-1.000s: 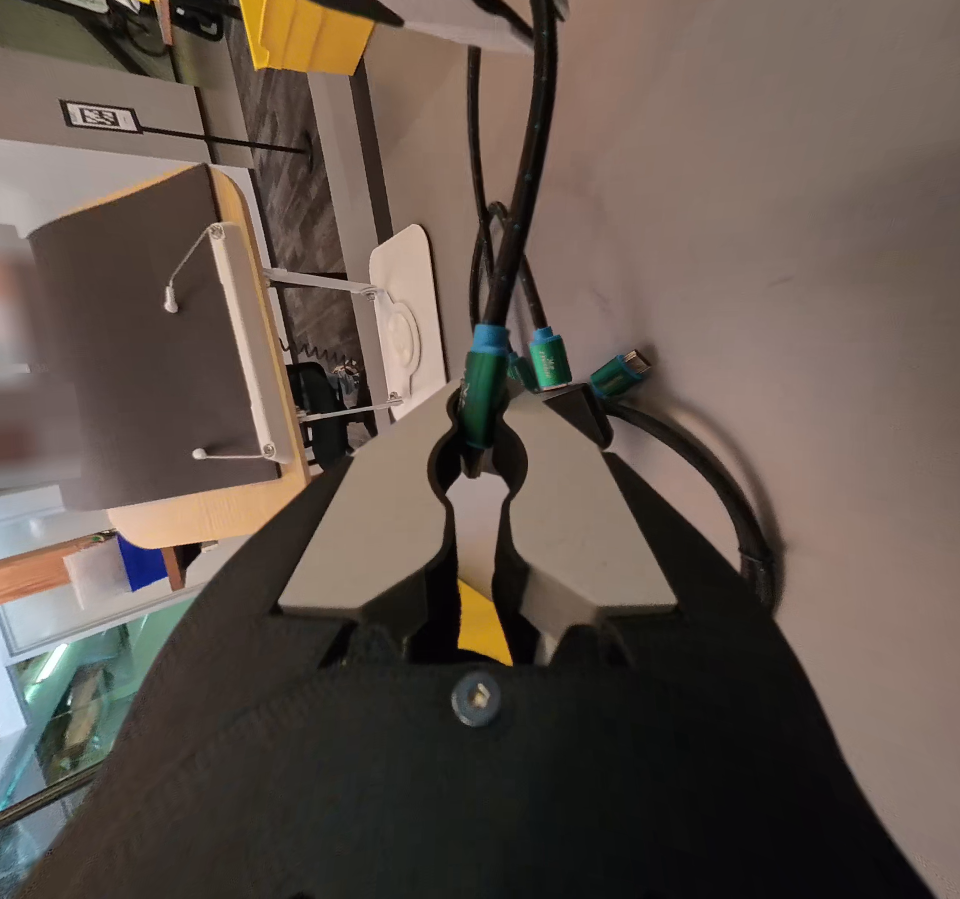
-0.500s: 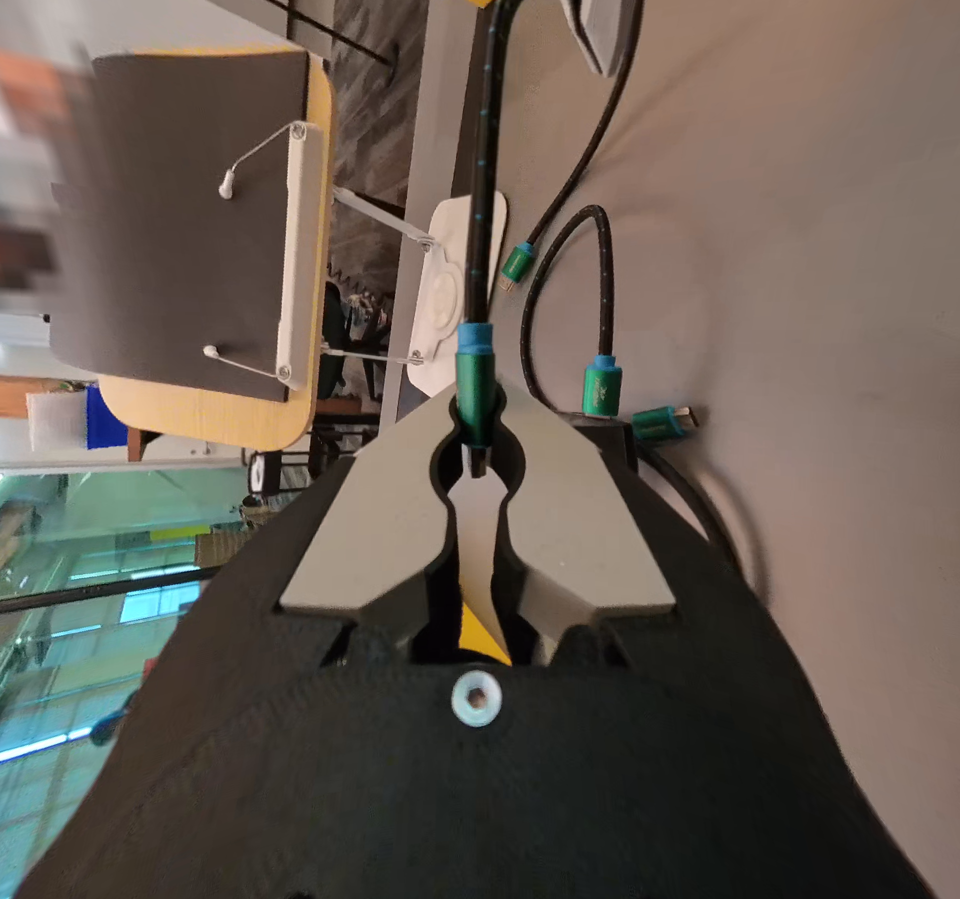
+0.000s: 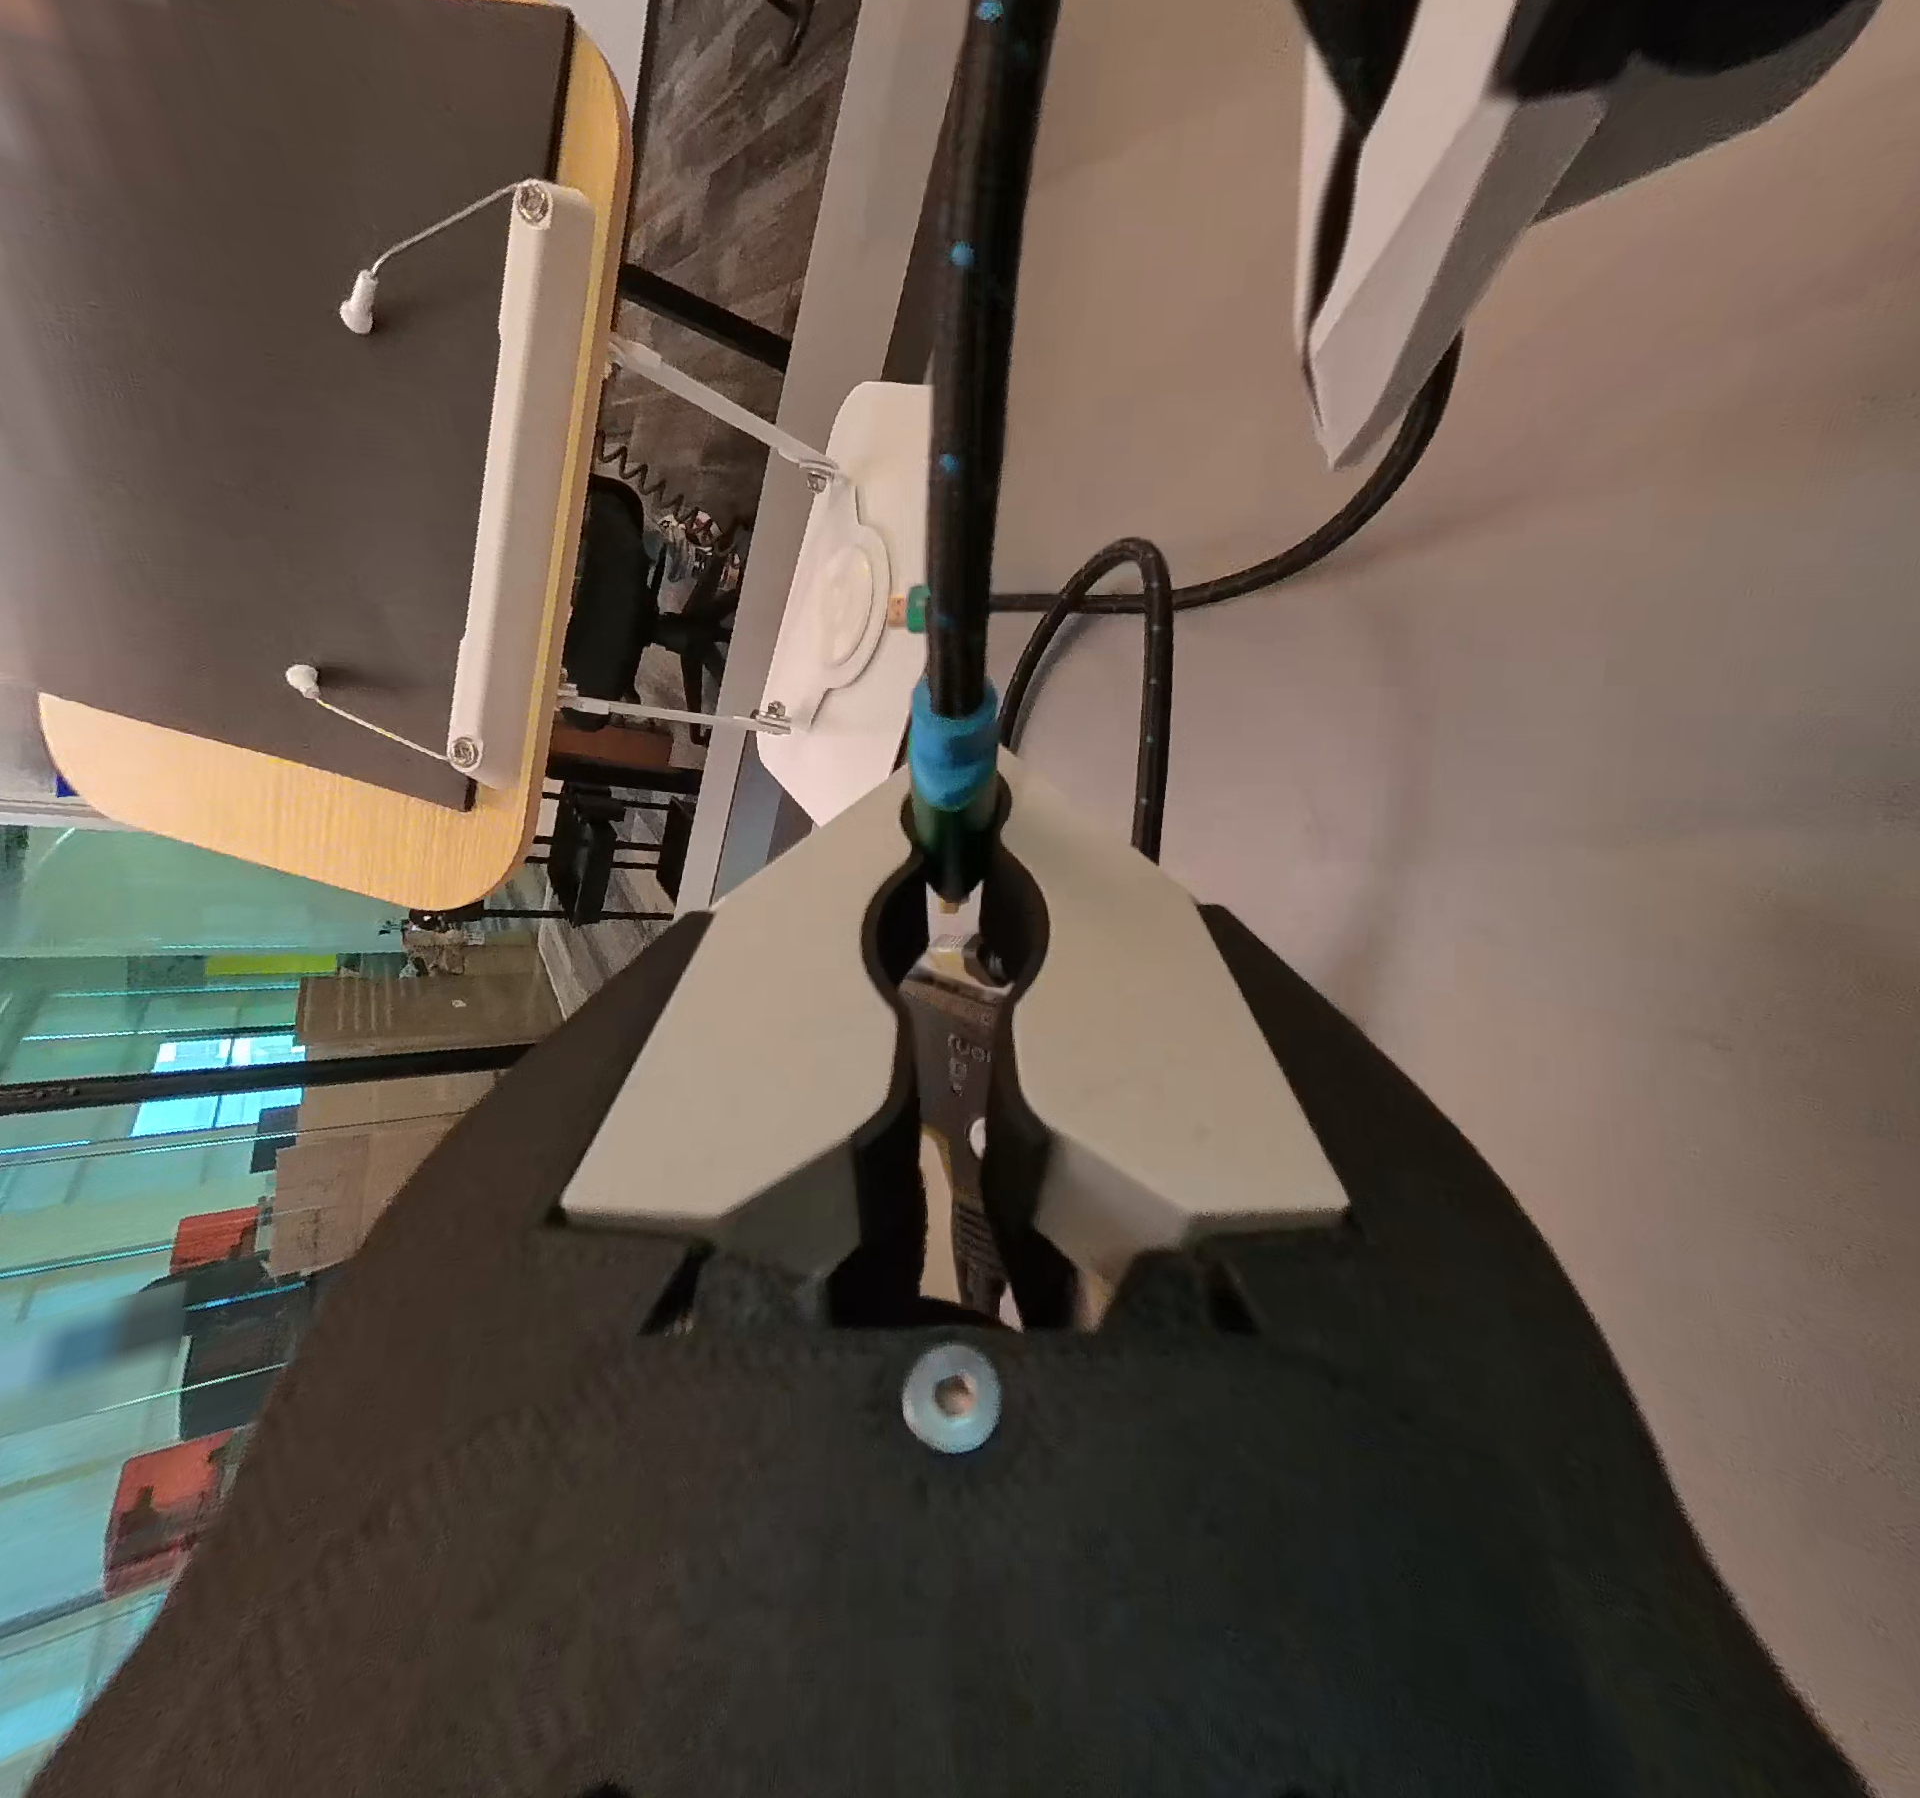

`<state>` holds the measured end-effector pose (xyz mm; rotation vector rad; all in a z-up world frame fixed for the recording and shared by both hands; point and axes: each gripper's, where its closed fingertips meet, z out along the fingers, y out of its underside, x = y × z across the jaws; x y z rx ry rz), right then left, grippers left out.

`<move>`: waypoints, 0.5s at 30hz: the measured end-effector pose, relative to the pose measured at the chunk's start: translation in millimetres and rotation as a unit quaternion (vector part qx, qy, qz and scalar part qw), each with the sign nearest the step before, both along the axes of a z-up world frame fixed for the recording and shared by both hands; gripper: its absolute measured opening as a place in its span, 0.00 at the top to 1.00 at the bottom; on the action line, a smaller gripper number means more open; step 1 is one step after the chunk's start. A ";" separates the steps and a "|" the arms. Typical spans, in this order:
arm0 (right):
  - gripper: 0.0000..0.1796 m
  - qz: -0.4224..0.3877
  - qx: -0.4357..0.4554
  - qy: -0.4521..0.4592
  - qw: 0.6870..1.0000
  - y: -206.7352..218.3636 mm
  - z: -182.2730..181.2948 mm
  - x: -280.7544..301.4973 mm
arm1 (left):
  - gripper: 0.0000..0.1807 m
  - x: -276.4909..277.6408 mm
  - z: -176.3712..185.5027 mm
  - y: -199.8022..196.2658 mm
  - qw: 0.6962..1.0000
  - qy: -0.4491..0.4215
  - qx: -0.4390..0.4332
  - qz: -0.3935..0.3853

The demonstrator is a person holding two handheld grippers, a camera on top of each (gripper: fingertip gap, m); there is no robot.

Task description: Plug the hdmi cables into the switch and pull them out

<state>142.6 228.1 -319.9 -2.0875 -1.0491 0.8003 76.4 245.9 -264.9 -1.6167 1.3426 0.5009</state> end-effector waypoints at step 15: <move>0.87 0.082 0.209 -0.067 0.972 -23.9 60.3 39.9 | 1.00 -0.5 37.2 19.1 0.995 -0.097 0.009 -0.015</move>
